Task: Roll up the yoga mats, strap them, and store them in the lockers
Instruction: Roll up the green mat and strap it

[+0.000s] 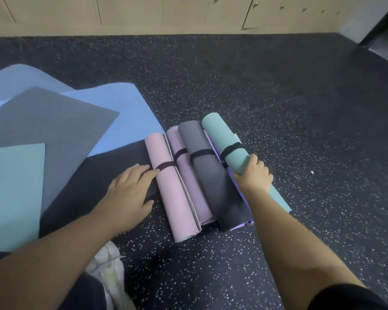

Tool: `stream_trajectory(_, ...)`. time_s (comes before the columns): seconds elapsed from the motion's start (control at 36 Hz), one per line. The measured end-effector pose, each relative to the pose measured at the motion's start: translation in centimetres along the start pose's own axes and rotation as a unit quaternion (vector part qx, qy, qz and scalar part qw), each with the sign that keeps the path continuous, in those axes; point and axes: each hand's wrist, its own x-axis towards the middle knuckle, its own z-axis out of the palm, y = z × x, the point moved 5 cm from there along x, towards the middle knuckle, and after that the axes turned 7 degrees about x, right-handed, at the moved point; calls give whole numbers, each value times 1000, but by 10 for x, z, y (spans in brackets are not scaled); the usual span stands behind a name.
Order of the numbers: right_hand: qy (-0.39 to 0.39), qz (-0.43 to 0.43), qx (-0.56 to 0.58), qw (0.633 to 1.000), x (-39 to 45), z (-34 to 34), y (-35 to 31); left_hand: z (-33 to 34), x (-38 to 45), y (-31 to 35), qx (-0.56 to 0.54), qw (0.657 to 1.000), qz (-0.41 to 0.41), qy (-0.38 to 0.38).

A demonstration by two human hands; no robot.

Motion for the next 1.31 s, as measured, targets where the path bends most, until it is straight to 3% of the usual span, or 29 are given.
stream_trajectory(0.42,-61,12,15,998,0,35,4,2,-2,-6,-17,1000,-16,1)
stream_trajectory(0.72,-73,-7,28,997,-31,8,-4,-12,-15,-7,9,1000,-13,13)
stream_trajectory(1.03,-42,-102,91,990,-104,-49,-61,-69,-55,-10,-7,995,-57,77)
stream_trajectory(1.31,16,-245,191,950,-191,-121,-166,-150,-123,-40,-40,976,-132,169)
